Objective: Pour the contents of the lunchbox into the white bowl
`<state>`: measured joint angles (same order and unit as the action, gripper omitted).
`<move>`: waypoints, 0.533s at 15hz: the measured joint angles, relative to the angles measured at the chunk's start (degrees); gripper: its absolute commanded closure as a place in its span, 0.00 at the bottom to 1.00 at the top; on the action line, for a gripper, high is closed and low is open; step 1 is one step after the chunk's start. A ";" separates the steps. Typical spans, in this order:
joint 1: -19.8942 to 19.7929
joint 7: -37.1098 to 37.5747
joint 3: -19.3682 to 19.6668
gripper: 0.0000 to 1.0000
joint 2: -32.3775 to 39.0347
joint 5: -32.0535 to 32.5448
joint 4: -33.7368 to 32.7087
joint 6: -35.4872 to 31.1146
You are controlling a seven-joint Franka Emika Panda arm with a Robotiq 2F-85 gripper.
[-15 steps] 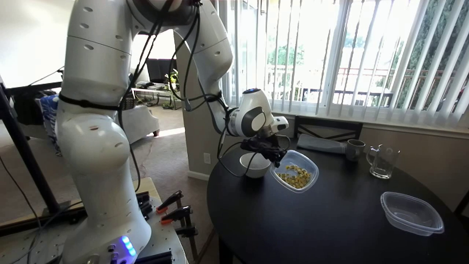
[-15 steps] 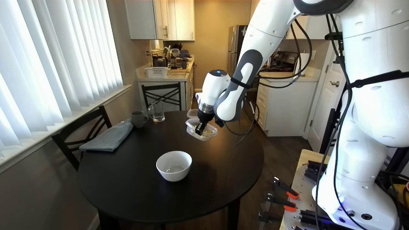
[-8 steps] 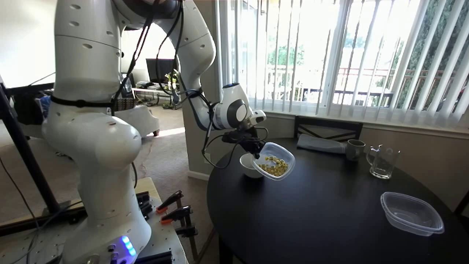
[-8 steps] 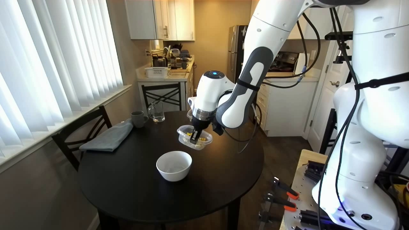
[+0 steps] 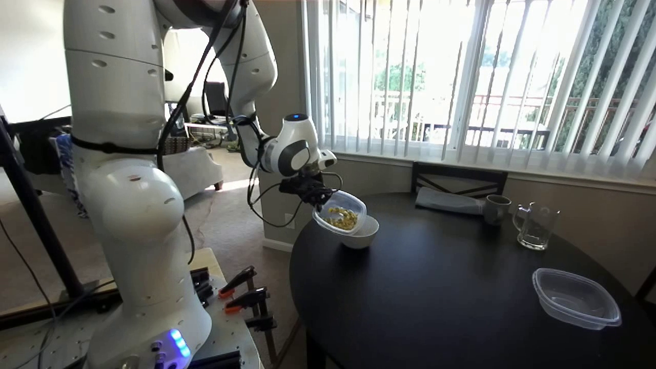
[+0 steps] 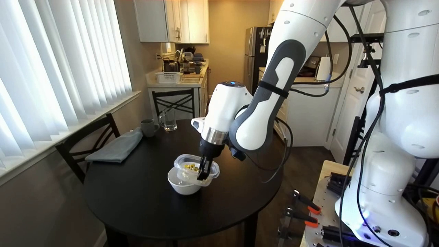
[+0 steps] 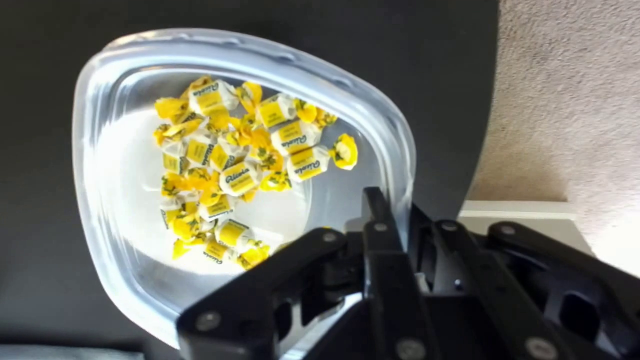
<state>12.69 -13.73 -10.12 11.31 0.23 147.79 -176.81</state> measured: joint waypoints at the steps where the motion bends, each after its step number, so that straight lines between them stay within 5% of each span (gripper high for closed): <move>1: -2.78 -3.59 -4.63 0.94 0.02 -3.41 -0.35 0.10; 3: -8.78 -9.65 -12.63 0.94 0.25 -7.67 -1.72 0.76; 8: -22.60 -22.45 -24.36 0.94 2.93 -13.71 -7.78 3.56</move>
<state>-9.91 -36.18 -34.48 14.24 -13.48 140.00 -173.25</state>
